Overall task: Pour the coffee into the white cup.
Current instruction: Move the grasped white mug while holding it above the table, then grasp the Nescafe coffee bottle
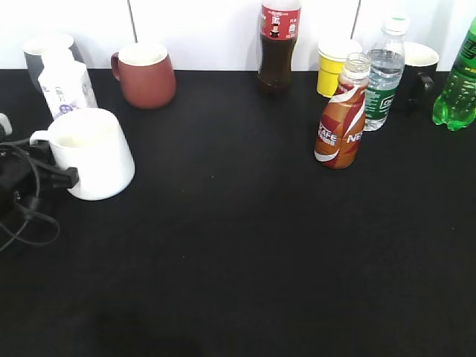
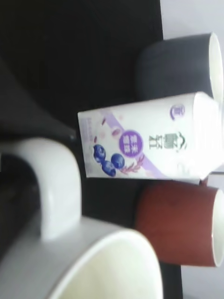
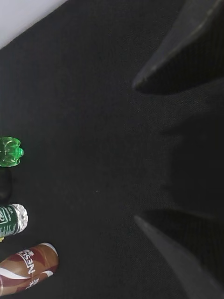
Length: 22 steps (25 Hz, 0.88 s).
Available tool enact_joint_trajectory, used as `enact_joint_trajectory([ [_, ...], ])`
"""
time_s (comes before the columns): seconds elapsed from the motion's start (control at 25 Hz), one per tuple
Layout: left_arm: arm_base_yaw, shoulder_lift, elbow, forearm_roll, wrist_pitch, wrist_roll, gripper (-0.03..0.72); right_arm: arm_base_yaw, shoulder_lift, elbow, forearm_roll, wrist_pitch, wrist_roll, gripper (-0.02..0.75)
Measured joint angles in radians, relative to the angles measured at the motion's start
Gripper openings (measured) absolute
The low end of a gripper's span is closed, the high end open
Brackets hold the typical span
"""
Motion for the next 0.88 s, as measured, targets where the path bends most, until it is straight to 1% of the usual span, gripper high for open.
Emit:
enact_joint_trajectory([
  [0.04,0.0,0.0,0.0,-0.001,-0.003,-0.002,0.06,0.0,0.0,0.0,0.0,0.0,0.0,0.582],
  [0.08,0.0,0.0,-0.001,-0.001,-0.004,-0.006,0.046,0.0,0.0,0.0,0.0,0.0,0.0,0.582],
  [0.16,0.001,-0.005,-0.001,0.016,-0.001,-0.007,0.045,0.0,0.0,0.0,0.0,0.0,0.0,0.582],
  [0.24,0.001,-0.042,-0.001,0.107,0.037,0.008,0.043,0.0,0.0,0.0,0.0,0.0,0.0,0.582],
  [0.32,0.001,-0.112,0.001,0.227,0.076,0.001,0.043,0.0,0.0,0.0,0.0,0.0,0.0,0.582],
  [0.4,0.001,-0.18,0.001,0.315,0.071,-0.083,0.042,0.0,0.0,0.0,0.0,0.0,0.0,0.582],
  [0.44,0.001,-0.193,0.001,0.378,0.07,-0.134,0.042,0.0,0.0,0.0,0.0,0.0,0.0,0.582],
  [0.48,0.001,-0.193,-0.002,0.464,0.073,-0.178,0.042,0.0,0.0,0.0,0.0,0.0,0.0,0.582],
  [0.56,0.0,-0.193,-0.071,0.629,0.085,-0.264,0.042,0.0,0.0,0.0,0.0,0.0,0.0,0.582],
  [0.6,0.0,-0.193,-0.123,0.685,0.112,-0.292,0.042,0.0,0.0,0.0,0.0,0.0,0.0,0.582],
  [0.64,0.0,-0.193,-0.157,0.715,0.134,-0.313,0.041,0.0,0.0,0.0,0.0,0.0,0.0,0.582],
  [0.72,0.0,-0.193,-0.175,0.726,0.149,-0.325,0.041,0.0,0.0,-0.007,-0.002,-0.027,-0.013,0.582],
  [0.76,0.0,-0.193,-0.176,0.731,0.158,-0.325,0.041,0.0,0.019,-0.013,-0.009,-0.138,-0.032,0.582],
  [0.8,0.0,-0.193,-0.176,0.734,0.161,-0.325,0.041,0.0,0.083,-0.013,-0.024,-0.295,-0.039,0.582],
  [0.84,0.0,-0.193,-0.177,0.735,0.161,-0.325,0.041,0.0,0.157,-0.01,-0.038,-0.462,-0.041,0.582],
  [0.88,0.0,-0.193,-0.177,0.735,0.161,-0.326,0.041,0.0,0.269,-0.004,-0.056,-0.598,-0.043,0.582],
])
